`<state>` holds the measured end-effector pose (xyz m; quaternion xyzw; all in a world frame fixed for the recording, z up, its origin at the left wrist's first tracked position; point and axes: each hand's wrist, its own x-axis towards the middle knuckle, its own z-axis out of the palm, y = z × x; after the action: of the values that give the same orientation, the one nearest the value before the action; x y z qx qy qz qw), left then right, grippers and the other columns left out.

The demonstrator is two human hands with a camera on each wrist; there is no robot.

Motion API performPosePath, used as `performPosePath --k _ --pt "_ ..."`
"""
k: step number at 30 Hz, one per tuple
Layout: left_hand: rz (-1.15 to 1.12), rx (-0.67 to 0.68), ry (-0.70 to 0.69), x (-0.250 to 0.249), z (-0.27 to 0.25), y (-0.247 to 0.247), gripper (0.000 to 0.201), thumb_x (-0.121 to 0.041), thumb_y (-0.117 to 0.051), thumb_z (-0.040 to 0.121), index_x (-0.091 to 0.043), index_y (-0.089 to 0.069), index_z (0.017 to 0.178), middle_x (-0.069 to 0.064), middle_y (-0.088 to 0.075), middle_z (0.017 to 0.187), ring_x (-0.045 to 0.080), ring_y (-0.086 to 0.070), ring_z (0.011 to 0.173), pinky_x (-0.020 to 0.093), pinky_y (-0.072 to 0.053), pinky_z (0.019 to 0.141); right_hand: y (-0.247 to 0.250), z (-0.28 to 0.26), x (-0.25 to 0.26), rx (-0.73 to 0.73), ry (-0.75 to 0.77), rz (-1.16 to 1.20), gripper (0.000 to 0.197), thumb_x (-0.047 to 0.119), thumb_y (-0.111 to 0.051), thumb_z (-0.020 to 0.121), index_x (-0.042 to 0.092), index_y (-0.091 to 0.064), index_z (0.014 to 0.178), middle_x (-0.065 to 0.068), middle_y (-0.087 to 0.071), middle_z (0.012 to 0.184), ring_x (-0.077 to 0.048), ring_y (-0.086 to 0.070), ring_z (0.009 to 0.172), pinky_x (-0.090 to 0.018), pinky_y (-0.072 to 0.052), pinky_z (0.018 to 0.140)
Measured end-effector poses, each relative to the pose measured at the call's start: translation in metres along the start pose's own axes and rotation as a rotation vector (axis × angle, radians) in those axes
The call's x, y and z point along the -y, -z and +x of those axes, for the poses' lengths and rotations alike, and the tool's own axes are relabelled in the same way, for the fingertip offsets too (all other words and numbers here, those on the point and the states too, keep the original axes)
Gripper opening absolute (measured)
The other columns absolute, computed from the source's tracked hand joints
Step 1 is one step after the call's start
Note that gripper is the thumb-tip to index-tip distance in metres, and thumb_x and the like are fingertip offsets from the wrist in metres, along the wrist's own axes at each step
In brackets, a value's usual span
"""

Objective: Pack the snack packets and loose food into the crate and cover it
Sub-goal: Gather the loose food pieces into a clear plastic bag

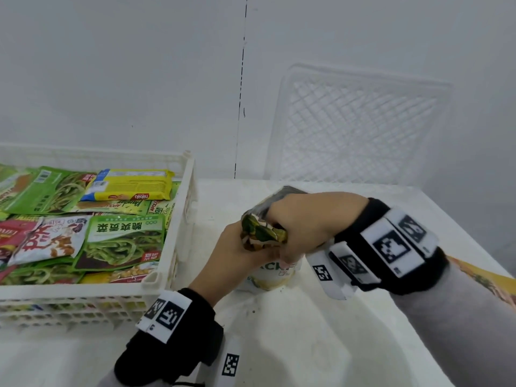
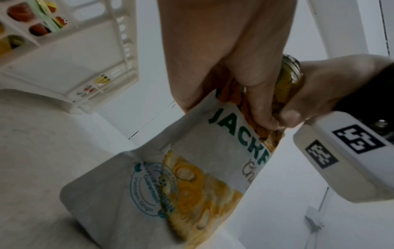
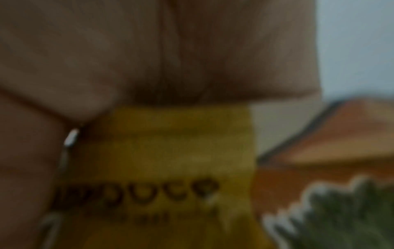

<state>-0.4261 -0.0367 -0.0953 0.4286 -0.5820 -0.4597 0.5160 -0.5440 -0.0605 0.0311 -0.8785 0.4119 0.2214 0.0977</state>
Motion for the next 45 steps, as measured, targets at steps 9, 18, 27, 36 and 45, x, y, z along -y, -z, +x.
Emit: performPosePath --k 9,18,27,36,45 --pt "0.007 0.0 0.018 0.001 -0.004 -0.001 0.02 -0.03 -0.073 0.067 -0.028 -0.069 0.086 -0.011 -0.073 0.084 0.004 -0.068 0.081 0.018 -0.052 0.071 -0.004 0.024 -0.005 0.299 -0.045 0.065 0.03 -0.003 -0.045 0.088 0.013 -0.04 0.062 0.001 -0.038 0.054 -0.005 -0.035 0.034 -0.01 -0.025 0.031" --pt "0.105 0.063 0.072 0.014 -0.014 -0.002 0.039 -0.013 -0.084 0.06 -0.04 -0.069 0.084 -0.01 -0.073 0.092 0.008 -0.067 0.089 0.029 -0.055 0.078 -0.025 0.006 0.009 -0.078 -0.066 -0.022 0.024 0.015 -0.05 0.094 0.006 -0.062 0.112 -0.014 -0.063 0.113 -0.029 -0.059 0.102 -0.033 -0.043 0.079" --pt "0.085 -0.015 0.103 0.004 -0.002 -0.019 0.024 -0.001 -0.073 0.07 -0.009 -0.068 0.092 0.017 -0.071 0.098 0.029 -0.066 0.097 0.052 -0.052 0.085 -0.029 -0.008 -0.018 -0.18 0.024 -0.013 0.019 0.01 -0.042 0.094 0.002 -0.06 0.094 -0.009 -0.062 0.089 -0.027 -0.059 0.084 -0.034 -0.051 0.071" --pt "0.084 -0.164 0.088 0.002 0.02 -0.028 0.007 0.006 -0.066 0.08 0.004 -0.066 0.087 0.023 -0.069 0.091 0.028 -0.064 0.088 0.048 -0.051 0.082 -0.034 0.003 -0.038 -0.43 0.066 0.072 0.017 0.007 -0.047 0.091 0.005 -0.064 0.093 -0.009 -0.065 0.095 -0.022 -0.059 0.081 -0.035 -0.05 0.073" --pt "-0.253 -0.239 0.06 -0.001 0.05 -0.05 0.023 0.007 -0.06 0.081 -0.007 -0.066 0.098 -0.002 -0.075 0.085 0.013 -0.071 0.081 0.022 -0.056 0.063 -0.076 -0.017 -0.088 -1.358 0.003 0.854 0.055 0.035 -0.071 0.079 0.029 -0.049 0.129 0.008 -0.048 0.132 -0.007 -0.041 0.125 -0.028 -0.034 0.105"
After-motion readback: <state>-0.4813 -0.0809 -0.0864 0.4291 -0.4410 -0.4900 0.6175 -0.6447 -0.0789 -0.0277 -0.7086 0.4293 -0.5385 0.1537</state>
